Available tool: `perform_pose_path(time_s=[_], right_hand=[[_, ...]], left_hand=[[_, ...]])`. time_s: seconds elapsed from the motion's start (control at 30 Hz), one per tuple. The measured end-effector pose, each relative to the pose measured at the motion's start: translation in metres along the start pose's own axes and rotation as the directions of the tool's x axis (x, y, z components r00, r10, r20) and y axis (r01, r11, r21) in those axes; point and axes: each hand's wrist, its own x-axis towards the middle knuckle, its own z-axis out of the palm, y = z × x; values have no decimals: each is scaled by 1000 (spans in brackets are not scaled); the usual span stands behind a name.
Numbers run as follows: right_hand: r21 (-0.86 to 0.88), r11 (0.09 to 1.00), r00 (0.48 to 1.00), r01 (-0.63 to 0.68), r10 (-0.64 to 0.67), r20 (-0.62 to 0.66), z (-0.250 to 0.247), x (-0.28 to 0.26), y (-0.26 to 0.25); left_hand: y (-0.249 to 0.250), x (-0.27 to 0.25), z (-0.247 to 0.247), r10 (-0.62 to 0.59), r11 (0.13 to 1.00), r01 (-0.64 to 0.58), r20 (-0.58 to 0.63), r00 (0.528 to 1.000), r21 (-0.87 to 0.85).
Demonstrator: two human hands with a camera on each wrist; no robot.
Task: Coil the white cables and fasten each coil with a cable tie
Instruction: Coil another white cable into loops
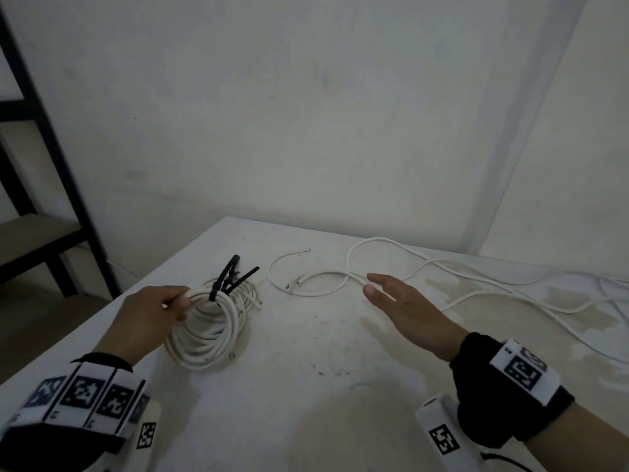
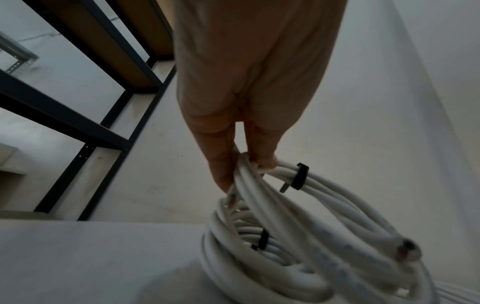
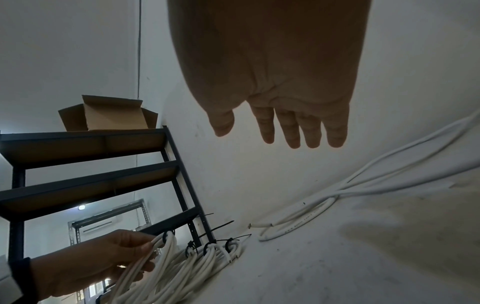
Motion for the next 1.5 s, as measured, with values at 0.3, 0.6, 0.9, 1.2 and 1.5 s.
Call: perform_pose_path(time_s=[0.3, 0.6, 0.9, 1.2, 1.5], right_hand=[[-54, 996, 998, -66, 65, -16, -11, 1, 15], [-276, 944, 983, -182, 182, -24, -47, 7, 53], [-413, 879, 966, -238, 257, -10, -82, 21, 84], [-584, 801, 973, -132, 217, 79, -83, 58, 92], [-652, 751, 942, 101, 138, 306, -76, 68, 89]], left_hand=[[-11, 9, 7, -159, 959, 150, 21, 987, 241], [46, 13, 25, -165, 929, 154, 5, 986, 338], [128, 26, 105, 55, 929, -106, 151, 987, 355], [142, 63, 159, -32, 887, -96, 267, 963, 452], [143, 86, 180, -76, 774, -203, 405, 911, 600]])
